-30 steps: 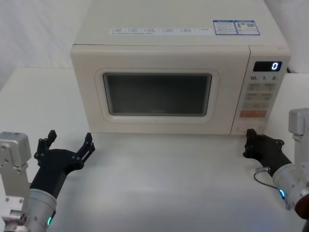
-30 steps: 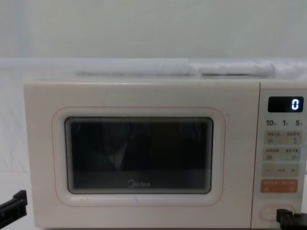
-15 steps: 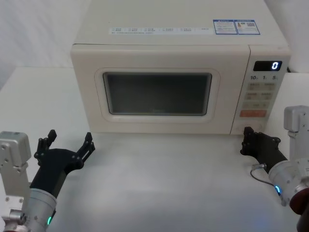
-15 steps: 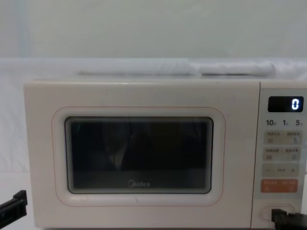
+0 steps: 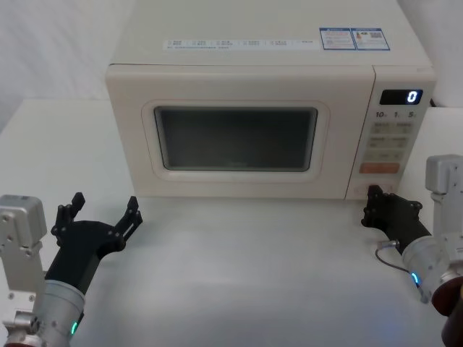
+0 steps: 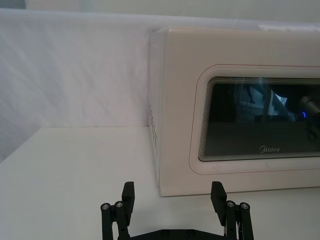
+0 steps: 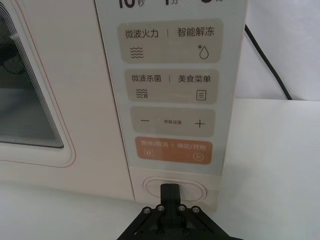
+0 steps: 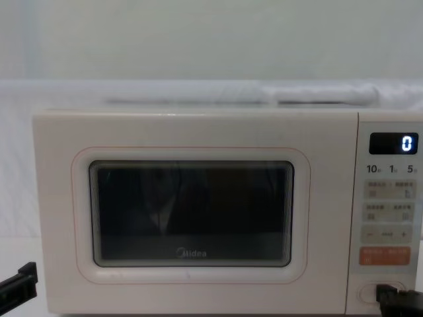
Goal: Press the button to open the microwave door with one hand; close the microwave door with the other hand.
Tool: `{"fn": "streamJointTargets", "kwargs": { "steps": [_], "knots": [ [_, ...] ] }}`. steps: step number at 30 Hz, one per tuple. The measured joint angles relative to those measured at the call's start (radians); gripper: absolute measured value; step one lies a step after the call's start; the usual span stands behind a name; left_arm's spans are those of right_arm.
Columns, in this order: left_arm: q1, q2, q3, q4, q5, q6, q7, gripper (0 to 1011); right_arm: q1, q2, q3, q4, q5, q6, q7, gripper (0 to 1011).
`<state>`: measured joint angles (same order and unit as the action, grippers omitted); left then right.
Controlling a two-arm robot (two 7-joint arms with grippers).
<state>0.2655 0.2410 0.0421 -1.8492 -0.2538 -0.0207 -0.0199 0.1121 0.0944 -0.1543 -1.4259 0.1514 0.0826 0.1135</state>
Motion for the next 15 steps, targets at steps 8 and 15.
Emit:
{"fn": "streamJointTargets", "kwargs": {
  "steps": [8, 15],
  "knots": [
    [0.000, 0.000, 0.000, 0.000, 0.000, 0.000, 0.000, 1001, 0.010, -0.002, 0.002, 0.011, -0.015, 0.000, -0.001, 0],
    [0.000, 0.000, 0.000, 0.000, 0.000, 0.000, 0.000, 1001, 0.013, -0.002, 0.007, 0.018, -0.025, 0.000, -0.001, 0]
  ]
}}
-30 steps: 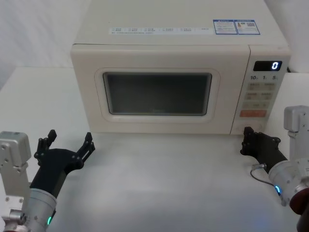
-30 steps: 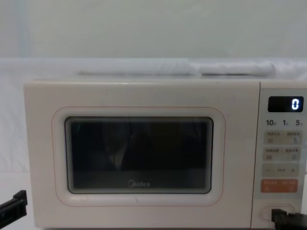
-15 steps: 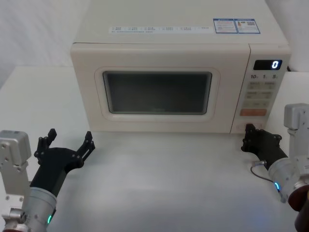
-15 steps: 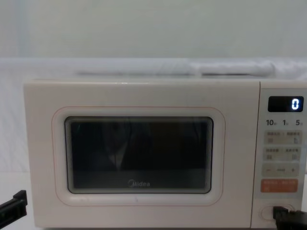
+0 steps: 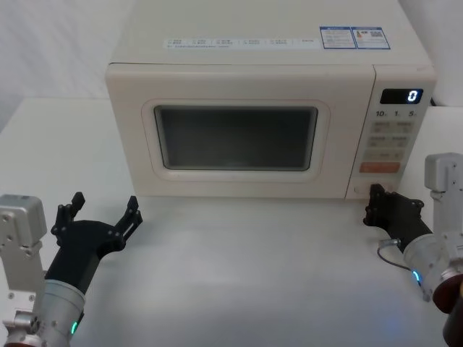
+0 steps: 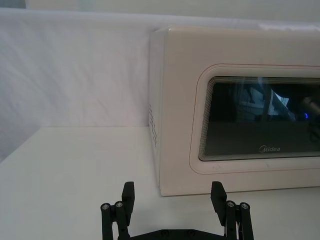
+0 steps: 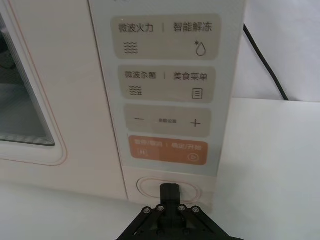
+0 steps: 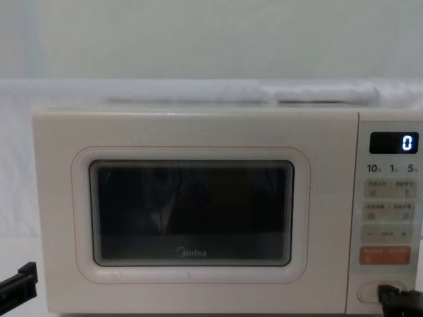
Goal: Press the button to open the microwave door with one hand; close the microwave door with the other hand.
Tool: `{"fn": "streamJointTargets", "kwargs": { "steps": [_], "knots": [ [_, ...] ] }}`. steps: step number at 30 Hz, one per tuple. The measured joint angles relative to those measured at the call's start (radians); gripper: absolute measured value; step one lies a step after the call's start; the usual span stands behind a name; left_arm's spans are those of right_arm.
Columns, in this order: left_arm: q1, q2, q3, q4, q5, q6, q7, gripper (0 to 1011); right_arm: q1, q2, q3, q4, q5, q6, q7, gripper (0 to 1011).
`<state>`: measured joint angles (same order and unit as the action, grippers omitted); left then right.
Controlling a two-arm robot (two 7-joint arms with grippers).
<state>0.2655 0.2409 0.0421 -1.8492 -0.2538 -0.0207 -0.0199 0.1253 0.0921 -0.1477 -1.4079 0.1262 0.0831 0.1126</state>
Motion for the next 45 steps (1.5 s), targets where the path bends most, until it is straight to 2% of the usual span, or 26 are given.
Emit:
{"fn": "streamJointTargets", "kwargs": {
  "steps": [14, 36, 45],
  "knots": [
    [0.000, 0.000, 0.000, 0.000, 0.000, 0.000, 0.000, 1001, 0.010, -0.005, 0.013, 0.018, -0.008, -0.007, -0.001, 0],
    [0.000, 0.000, 0.000, 0.000, 0.000, 0.000, 0.000, 1001, 0.074, -0.027, 0.009, 0.118, -0.016, -0.039, 0.007, 0],
    [0.000, 0.000, 0.000, 0.000, 0.000, 0.000, 0.000, 1001, 0.080, -0.029, 0.011, 0.127, -0.016, -0.041, 0.008, 0]
  ]
}}
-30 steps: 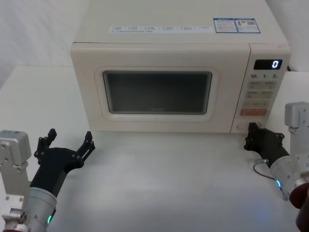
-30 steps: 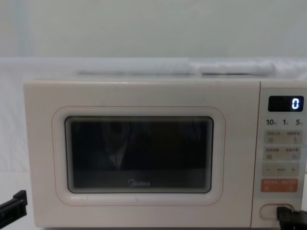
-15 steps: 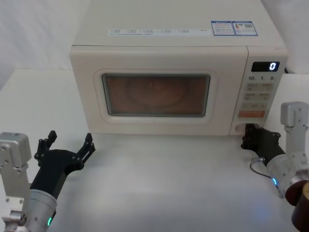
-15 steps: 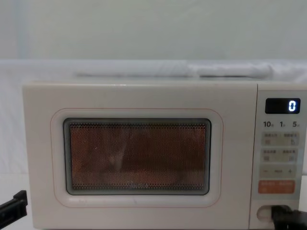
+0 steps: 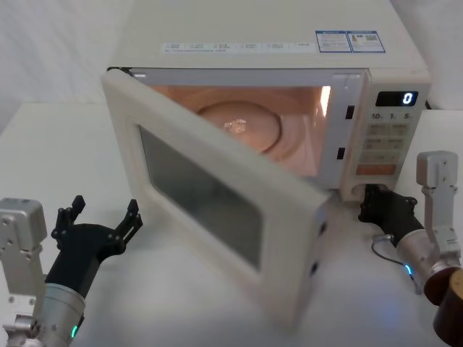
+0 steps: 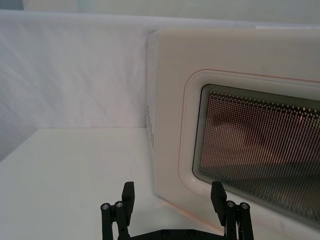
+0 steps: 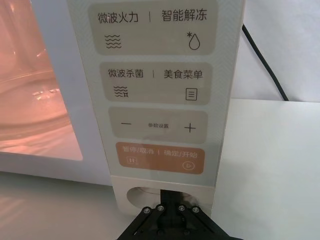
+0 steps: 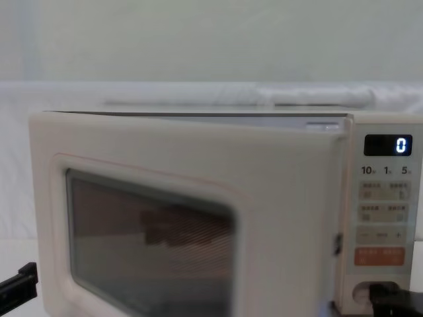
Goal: Press the button to open the microwave door with one hand; close the microwave door with the other hand.
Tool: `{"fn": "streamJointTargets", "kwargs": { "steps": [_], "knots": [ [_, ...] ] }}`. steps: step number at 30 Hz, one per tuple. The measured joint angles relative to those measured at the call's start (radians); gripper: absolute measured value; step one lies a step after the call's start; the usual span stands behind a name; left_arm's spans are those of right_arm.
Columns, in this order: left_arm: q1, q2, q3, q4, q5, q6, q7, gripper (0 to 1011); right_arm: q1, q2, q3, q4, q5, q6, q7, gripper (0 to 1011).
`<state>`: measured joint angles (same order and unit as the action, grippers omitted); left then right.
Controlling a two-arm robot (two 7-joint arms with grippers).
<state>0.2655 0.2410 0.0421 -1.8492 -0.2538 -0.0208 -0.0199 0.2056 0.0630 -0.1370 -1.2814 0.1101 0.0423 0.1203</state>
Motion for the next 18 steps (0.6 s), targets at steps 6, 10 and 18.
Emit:
{"fn": "streamJointTargets", "kwargs": {
  "steps": [6, 10, 18],
  "knots": [
    [0.000, 0.000, 0.000, 0.000, 0.000, 0.000, 0.000, 1001, -0.013, 0.004, 0.004, -0.023, 0.001, 0.006, 0.001, 0],
    [0.000, 0.000, 0.000, 0.000, 0.000, 0.000, 0.000, 1001, -0.026, 0.008, 0.005, -0.047, 0.002, 0.014, 0.004, 0],
    [0.000, 0.000, 0.000, 0.000, 0.000, 0.000, 0.000, 1001, -0.064, 0.016, 0.006, -0.101, 0.014, 0.036, 0.010, 0]
  ]
}}
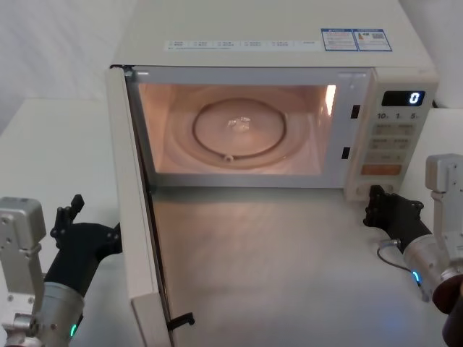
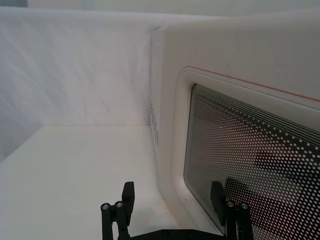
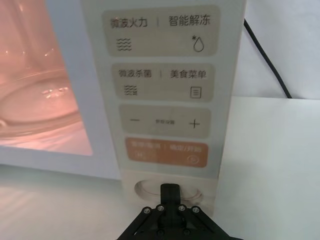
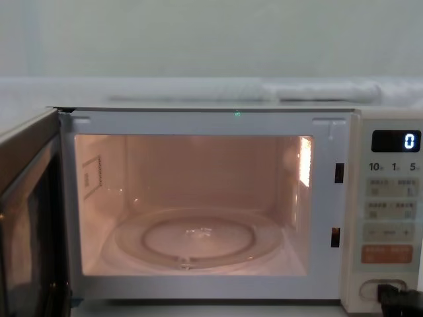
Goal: Press the button to open the microwave door with one hand; close the microwave door with the other hand.
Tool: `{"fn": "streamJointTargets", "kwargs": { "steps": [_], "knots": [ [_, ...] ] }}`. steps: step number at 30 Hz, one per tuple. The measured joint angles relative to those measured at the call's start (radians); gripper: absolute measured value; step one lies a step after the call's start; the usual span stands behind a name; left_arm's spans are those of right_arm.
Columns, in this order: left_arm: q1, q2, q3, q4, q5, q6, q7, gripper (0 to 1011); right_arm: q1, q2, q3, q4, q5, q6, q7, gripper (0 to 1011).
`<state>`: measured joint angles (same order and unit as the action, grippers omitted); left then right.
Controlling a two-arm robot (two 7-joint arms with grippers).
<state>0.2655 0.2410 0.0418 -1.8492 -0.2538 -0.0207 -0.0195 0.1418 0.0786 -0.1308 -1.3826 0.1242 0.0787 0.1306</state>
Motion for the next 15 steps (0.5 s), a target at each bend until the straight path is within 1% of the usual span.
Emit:
{"fn": "streamJointTargets", "kwargs": {
  "steps": [3, 15],
  "knots": [
    [0.000, 0.000, 0.000, 0.000, 0.000, 0.000, 0.000, 1001, -0.011, 0.002, 0.000, -0.012, 0.003, 0.005, 0.001, 0],
    [0.000, 0.000, 0.000, 0.000, 0.000, 0.000, 0.000, 1001, -0.076, 0.014, -0.001, -0.096, 0.018, 0.025, 0.006, 0]
  ]
}}
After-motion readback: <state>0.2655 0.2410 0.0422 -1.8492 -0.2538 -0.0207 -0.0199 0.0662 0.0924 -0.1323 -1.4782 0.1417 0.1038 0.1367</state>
